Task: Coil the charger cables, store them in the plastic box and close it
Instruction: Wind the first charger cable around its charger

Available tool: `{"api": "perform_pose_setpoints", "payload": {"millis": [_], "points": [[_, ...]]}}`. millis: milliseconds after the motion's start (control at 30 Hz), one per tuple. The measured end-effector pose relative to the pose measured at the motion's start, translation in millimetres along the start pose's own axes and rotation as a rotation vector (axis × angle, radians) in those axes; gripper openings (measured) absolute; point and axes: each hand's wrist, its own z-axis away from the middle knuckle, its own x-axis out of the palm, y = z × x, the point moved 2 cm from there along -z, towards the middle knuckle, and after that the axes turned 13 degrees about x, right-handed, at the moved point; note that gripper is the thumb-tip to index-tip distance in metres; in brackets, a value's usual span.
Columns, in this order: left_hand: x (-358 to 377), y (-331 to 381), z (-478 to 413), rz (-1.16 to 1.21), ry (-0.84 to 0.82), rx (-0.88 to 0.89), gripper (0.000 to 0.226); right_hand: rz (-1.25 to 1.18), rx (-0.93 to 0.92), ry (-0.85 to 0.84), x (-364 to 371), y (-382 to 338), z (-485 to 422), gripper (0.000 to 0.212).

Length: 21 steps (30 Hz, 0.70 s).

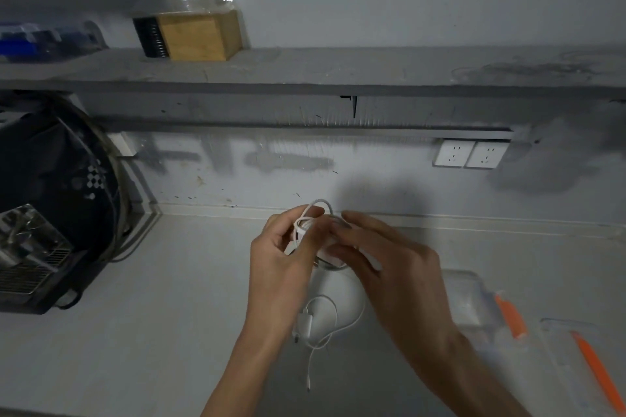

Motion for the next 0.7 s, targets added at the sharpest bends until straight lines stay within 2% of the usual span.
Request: {"api": "perform_pose_setpoints", "payload": {"millis": [133, 333, 567, 633, 700], "points": [[2, 4, 3, -0.061, -0.036, 0.066, 0.025, 0.026, -0.055, 0.063, -2, -5, -2, 0.007], [-12, -6, 0, -0.036, -0.176, 0.039, 0.04, 0.044, -0.179, 0.047, -3, 0, -10, 0.003], [-33, -19, 0, 0.028, -0.001, -0.043, 0.031, 0.023, -0.403, 0.126, 7, 17, -8, 0.006], [-43, -19, -2, 0.124, 0.01, -0.079, 0.033, -0.015, -0.387, 0.169, 2, 20, -5, 0.008], [-49, -18, -3, 0.151, 0.004, -0.073, 0.037, -0.126, -0.208, 0.153, 5, 22, -2, 0.005]]}}
